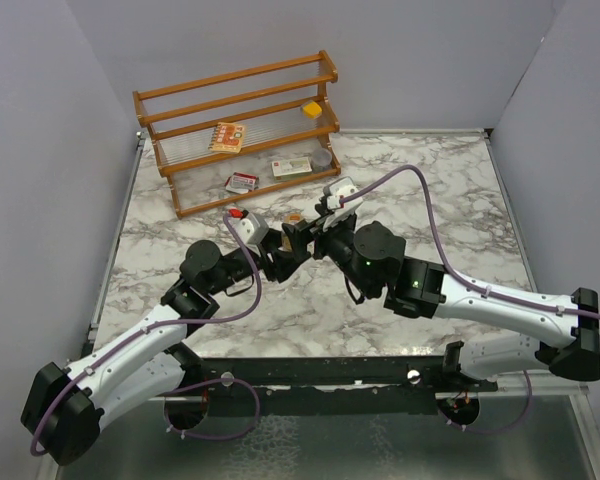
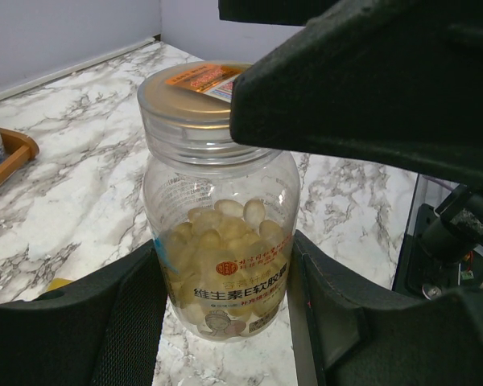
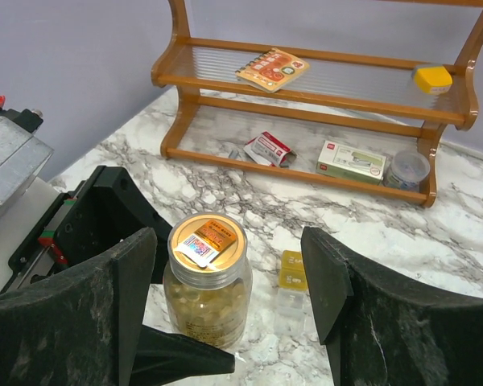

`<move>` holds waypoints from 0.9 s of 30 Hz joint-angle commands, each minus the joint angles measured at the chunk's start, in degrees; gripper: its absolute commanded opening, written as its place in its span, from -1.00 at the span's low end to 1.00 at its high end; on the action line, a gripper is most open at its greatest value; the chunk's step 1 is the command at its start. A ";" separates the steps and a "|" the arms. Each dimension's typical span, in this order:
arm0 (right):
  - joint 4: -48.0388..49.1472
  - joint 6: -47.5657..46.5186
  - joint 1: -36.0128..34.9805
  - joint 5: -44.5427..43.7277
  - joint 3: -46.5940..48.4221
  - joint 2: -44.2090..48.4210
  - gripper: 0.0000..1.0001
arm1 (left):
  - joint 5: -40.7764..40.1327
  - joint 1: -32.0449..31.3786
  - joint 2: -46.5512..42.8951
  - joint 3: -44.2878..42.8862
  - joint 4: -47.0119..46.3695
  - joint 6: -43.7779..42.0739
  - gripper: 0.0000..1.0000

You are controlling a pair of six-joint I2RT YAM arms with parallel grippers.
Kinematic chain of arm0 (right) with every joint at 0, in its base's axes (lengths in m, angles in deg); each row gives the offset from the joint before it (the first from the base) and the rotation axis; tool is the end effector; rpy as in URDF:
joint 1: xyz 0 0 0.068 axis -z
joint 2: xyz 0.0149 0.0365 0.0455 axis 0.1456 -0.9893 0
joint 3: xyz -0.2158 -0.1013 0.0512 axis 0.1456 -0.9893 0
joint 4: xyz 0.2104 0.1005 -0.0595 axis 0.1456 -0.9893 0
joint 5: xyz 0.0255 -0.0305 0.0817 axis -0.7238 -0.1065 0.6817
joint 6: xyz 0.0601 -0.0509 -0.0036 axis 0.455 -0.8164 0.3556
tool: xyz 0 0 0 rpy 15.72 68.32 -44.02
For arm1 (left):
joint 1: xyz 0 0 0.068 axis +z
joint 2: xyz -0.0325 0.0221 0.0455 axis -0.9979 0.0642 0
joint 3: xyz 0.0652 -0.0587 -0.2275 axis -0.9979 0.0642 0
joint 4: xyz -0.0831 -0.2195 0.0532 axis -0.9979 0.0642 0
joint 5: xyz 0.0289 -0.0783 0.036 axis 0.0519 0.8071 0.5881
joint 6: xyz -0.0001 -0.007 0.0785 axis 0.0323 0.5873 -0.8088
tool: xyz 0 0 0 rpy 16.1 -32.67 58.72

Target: Sort the pills into containers

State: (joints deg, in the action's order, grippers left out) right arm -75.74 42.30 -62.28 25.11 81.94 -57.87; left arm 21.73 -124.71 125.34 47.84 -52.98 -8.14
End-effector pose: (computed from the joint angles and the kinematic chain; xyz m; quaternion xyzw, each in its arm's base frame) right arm 0.1360 0.2681 0.3601 -0.2024 0.7013 0.2186 0.6476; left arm 0.1652 -0.1633 0.2772 0.2733 0.6151 -0.4408 0.5939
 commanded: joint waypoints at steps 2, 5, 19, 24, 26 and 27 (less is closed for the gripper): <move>1.65 0.81 -0.01 -0.25 1.06 -0.66 0.45 | 0.48 -0.28 -0.86 0.24 -2.44 -0.57 -1.00; 1.26 1.09 -0.03 0.04 1.19 -0.97 0.43 | 0.47 -0.28 -0.72 0.30 -2.53 -0.49 -1.00; 0.50 2.22 -0.06 2.22 1.19 -1.96 0.19 | 0.45 -0.46 -1.21 0.39 -2.72 -0.31 -1.00; 0.38 2.49 -0.01 2.75 1.28 -2.31 0.11 | 0.51 -0.46 -1.55 0.46 -2.73 -0.22 -1.00; 0.35 2.55 -0.01 2.98 1.36 -2.38 0.08 | 0.47 -0.47 -1.76 0.51 -2.73 -0.22 -1.00; 0.20 2.63 -0.01 3.07 1.44 -2.52 0.06 | 0.47 -0.47 -1.85 0.52 -2.73 -0.22 -1.00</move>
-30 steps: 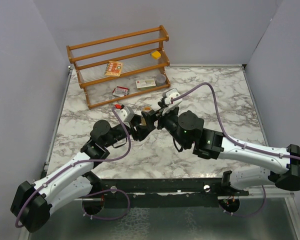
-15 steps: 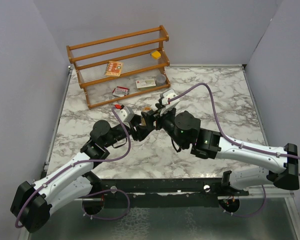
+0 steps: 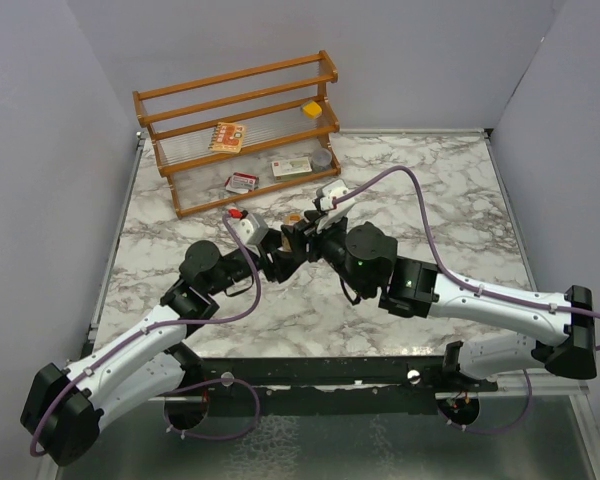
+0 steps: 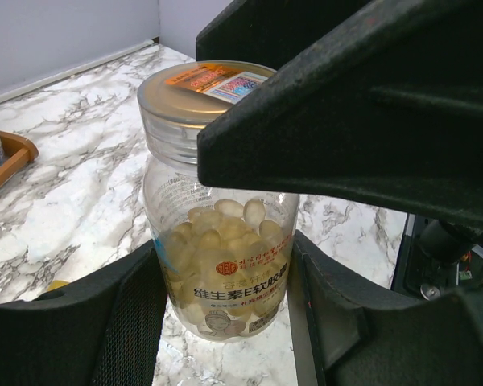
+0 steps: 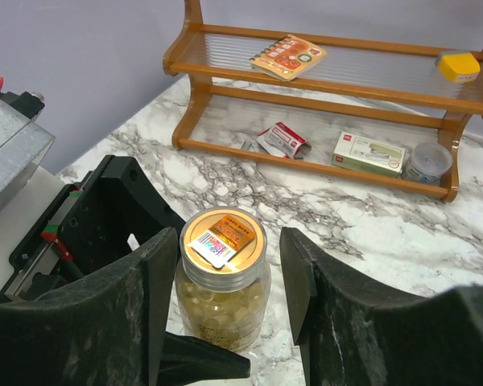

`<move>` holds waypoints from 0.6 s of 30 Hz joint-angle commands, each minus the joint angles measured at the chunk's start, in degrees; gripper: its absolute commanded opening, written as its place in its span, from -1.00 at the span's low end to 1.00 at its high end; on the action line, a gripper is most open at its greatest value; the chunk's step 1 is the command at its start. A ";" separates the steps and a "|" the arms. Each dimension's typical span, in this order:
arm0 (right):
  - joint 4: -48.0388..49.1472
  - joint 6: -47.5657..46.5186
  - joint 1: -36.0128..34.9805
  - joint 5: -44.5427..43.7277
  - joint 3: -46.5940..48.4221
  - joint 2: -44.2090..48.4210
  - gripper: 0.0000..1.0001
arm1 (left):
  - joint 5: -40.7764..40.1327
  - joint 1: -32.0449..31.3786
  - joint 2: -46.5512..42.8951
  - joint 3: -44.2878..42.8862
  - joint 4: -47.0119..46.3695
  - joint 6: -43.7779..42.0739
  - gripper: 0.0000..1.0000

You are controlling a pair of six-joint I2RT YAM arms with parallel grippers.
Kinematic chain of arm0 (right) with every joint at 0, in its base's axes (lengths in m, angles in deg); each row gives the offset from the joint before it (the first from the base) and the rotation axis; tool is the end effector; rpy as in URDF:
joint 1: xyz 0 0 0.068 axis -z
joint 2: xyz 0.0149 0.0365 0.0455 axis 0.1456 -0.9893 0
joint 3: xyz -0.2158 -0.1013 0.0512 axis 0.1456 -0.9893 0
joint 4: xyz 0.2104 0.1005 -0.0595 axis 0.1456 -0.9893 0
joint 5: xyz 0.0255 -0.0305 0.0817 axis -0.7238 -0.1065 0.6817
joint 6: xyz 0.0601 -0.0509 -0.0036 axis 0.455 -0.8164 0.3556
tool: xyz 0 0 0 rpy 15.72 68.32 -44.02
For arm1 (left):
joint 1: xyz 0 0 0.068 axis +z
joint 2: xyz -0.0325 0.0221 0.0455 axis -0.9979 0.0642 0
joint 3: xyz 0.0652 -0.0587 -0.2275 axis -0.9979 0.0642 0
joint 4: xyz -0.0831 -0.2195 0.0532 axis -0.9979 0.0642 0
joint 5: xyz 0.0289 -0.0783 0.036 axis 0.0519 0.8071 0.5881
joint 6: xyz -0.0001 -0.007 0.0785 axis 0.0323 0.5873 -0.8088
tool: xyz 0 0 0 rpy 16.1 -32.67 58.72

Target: Sort the pills into containers

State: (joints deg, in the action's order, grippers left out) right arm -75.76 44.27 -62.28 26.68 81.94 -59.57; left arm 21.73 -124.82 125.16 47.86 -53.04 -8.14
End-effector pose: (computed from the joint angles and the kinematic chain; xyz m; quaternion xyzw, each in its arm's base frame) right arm 0.1373 0.2764 0.3516 -0.2073 0.7091 0.2299 0.6335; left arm 0.1645 -0.1633 0.2778 0.2738 0.6134 -0.4417 0.5947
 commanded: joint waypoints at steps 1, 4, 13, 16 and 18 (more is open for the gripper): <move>0.13 0.81 -0.01 1.59 1.53 -0.98 0.03 | 0.48 -0.37 -1.76 0.55 -2.66 -0.20 -1.00; -0.09 1.18 -0.01 2.12 1.71 -1.24 -0.05 | 0.47 -0.35 -1.87 0.59 -2.75 -0.13 -1.00; 0.53 1.28 -0.01 3.09 1.14 -0.54 -0.31 | 0.70 -0.44 -1.51 0.76 -2.84 -0.04 -1.00; 0.14 1.27 -0.03 3.07 1.55 -0.62 -0.44 | 1.27 -0.45 -1.56 0.82 -2.83 0.04 -1.00; -0.61 1.35 -0.01 2.96 1.79 -0.51 -0.50 | 1.92 -0.52 -1.72 0.80 -2.88 -0.12 -1.00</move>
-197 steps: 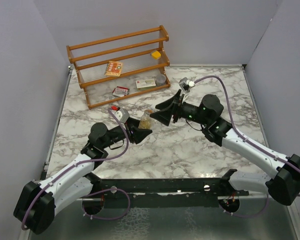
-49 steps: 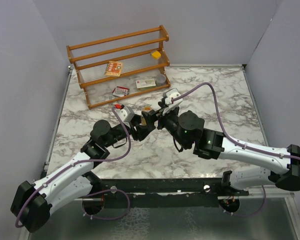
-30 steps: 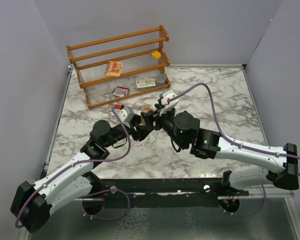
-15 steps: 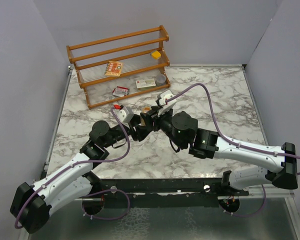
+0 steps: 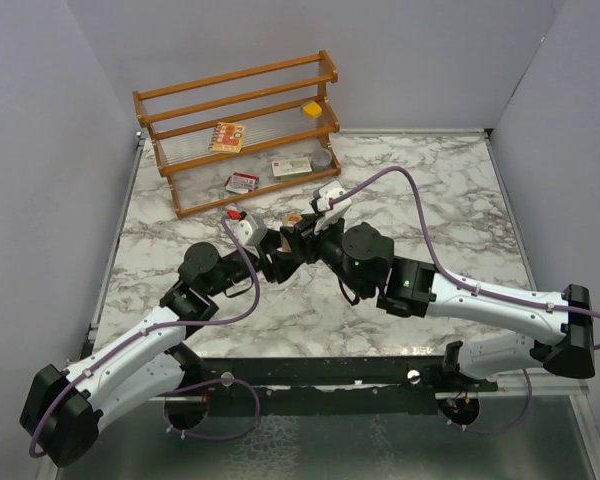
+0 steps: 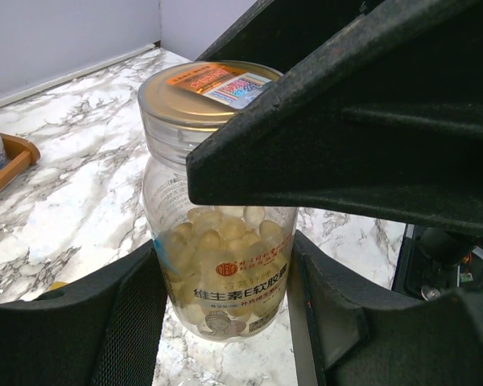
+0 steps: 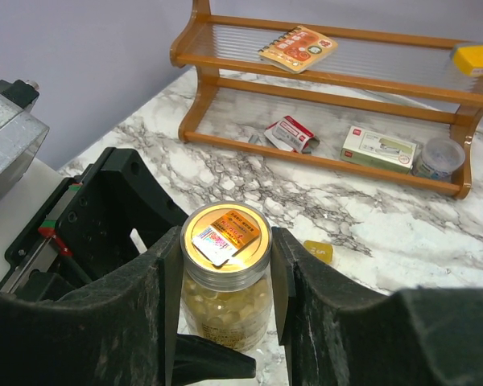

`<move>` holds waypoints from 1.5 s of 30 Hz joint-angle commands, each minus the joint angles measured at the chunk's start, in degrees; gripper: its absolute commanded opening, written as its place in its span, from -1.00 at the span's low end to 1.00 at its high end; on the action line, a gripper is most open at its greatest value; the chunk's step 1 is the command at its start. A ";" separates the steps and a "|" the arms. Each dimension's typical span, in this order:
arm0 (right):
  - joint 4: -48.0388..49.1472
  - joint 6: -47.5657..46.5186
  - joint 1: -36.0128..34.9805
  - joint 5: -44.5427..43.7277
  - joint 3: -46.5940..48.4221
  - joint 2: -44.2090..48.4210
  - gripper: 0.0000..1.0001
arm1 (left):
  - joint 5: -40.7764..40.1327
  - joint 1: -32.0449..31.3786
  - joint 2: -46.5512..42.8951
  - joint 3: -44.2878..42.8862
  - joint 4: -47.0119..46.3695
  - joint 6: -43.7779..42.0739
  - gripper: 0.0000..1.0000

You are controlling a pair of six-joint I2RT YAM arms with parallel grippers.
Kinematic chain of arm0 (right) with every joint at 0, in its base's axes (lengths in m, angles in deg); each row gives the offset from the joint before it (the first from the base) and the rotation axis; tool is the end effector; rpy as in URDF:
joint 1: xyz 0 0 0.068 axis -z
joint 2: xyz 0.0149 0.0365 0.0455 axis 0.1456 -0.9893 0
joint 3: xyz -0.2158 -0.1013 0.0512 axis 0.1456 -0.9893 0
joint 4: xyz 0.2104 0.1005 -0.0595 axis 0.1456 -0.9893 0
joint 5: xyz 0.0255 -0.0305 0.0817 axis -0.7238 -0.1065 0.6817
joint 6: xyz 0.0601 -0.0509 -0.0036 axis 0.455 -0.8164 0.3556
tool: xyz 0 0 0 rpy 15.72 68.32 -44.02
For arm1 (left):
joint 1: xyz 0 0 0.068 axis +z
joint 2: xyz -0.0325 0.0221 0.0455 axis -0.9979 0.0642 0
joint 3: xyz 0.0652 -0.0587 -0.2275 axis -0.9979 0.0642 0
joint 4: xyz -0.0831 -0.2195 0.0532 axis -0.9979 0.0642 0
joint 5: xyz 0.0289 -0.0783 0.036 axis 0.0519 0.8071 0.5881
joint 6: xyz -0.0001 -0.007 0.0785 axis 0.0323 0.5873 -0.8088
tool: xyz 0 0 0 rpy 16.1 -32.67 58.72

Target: Sort the pills into containers

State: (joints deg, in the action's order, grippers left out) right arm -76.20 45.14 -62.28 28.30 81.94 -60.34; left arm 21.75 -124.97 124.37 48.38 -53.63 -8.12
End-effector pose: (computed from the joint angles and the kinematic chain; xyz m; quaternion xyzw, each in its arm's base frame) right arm 0.1372 0.2808 0.3466 -0.2166 0.7132 0.2379 0.6228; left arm 0.1621 -0.1621 0.2788 0.2745 0.6074 -0.4439 0.5989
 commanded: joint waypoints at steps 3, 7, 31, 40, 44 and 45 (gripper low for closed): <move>-1.98 0.77 -0.01 1.58 1.69 1.06 -0.61 | 3.65 -0.37 -1.14 0.19 -2.56 -0.47 -1.00; -3.78 0.94 -0.01 3.27 0.27 3.53 -0.68 | 7.84 -0.52 -1.38 -0.05 -3.82 -0.68 -1.00; -3.66 -4.43 -0.02 20.67 -8.97 22.20 -0.71 | 33.98 -7.01 3.76 -3.80 -11.52 -0.44 -1.00; -0.74 -8.61 -0.03 26.36 -12.02 24.94 -0.59 | 37.69 -9.46 2.33 -3.09 -11.65 -2.06 -1.00; -0.57 -9.00 -0.01 25.17 -12.85 26.28 -0.51 | 36.33 -9.60 2.18 -2.90 -11.68 -2.30 -1.00; -0.72 -8.87 -0.01 24.85 -12.92 26.47 -0.50 | 35.58 -9.60 2.18 -2.77 -11.68 -2.39 -1.00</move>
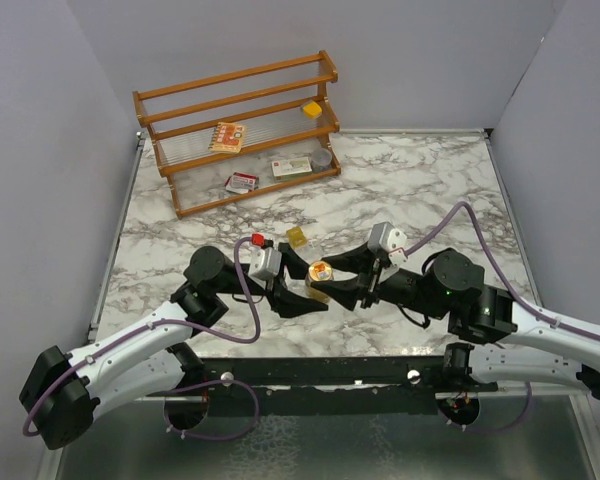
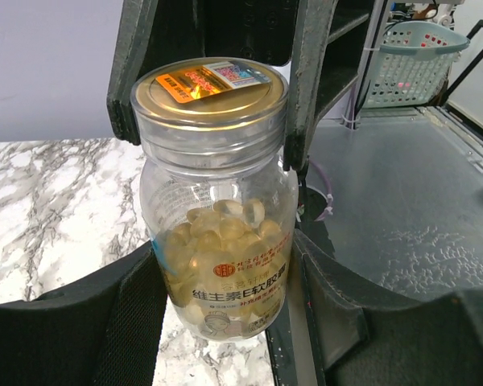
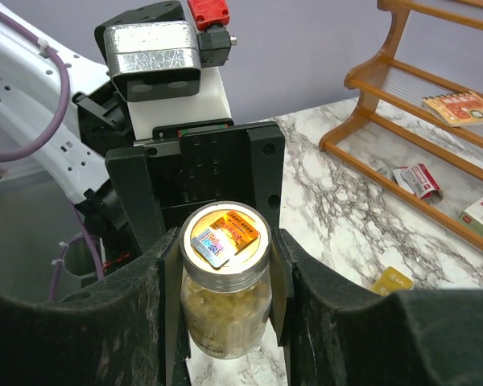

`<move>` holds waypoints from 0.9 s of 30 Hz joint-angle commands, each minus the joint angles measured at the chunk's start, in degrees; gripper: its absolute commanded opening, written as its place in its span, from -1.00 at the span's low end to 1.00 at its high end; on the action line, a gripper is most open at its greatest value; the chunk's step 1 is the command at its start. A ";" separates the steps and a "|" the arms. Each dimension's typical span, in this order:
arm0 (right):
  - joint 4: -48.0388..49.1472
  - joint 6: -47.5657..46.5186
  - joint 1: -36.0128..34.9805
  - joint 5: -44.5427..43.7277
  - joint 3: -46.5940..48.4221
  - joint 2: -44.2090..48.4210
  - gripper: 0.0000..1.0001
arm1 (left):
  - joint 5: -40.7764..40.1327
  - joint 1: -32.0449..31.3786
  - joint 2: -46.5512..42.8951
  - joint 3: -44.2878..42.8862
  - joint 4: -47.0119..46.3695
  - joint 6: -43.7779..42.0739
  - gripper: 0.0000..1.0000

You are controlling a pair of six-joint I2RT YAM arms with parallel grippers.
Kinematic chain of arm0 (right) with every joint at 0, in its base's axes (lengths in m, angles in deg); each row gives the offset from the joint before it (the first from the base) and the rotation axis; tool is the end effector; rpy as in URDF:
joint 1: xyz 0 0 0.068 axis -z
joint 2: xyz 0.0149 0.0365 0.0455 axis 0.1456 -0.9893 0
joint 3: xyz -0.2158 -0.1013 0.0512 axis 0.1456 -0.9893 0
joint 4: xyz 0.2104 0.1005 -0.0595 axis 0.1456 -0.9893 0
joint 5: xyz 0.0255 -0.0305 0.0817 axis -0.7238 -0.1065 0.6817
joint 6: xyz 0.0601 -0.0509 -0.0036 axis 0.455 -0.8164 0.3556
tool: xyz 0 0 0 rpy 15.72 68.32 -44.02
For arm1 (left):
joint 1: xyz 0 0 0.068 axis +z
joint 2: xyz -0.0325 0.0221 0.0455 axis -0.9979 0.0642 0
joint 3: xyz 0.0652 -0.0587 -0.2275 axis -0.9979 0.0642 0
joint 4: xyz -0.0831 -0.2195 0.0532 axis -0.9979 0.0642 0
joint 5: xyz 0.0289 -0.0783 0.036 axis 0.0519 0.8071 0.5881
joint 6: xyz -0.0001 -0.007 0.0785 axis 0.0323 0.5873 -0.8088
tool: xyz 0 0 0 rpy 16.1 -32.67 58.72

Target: Sort the pills into containers

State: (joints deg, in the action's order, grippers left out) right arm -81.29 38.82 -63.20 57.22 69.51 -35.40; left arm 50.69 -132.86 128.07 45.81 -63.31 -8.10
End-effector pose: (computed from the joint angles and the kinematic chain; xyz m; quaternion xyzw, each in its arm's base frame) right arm 0.0746 0.2101 0.3627 -0.3860 0.5936 0.4033 0.5796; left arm 0.1101 -0.1926 0.2987 0.4788 0.4323 -0.5909 0.4845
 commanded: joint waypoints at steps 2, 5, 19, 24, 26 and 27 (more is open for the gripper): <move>4.30 -2.55 0.88 -4.38 -0.81 2.01 -0.43 | 4.75 -1.66 -1.56 0.09 -1.99 -2.62 -1.00; 4.08 -2.81 0.91 -5.59 -1.03 2.35 -0.26 | 0.97 -1.71 -1.84 0.52 -2.03 -2.80 -1.00; 2.80 -3.71 0.91 -11.14 -0.39 1.45 0.45 | -10.56 -1.69 -7.24 2.00 1.89 -5.30 -1.00; 3.96 -4.09 0.91 -11.19 0.51 1.20 0.81 | -11.63 -1.70 -5.85 1.58 3.36 -5.68 -1.00; 4.20 -4.15 0.88 -10.64 1.22 0.79 0.82 | -12.23 -1.71 -5.04 1.46 3.67 -5.87 -1.00; 4.23 -4.17 0.86 -10.13 1.66 0.58 0.82 | -13.03 -1.71 -4.72 1.42 3.93 -5.86 -1.00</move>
State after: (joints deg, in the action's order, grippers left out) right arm -79.54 36.03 -62.76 49.41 68.46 -34.55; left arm 39.48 -134.09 122.47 47.79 -59.40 -12.65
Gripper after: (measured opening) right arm 0.906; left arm 0.548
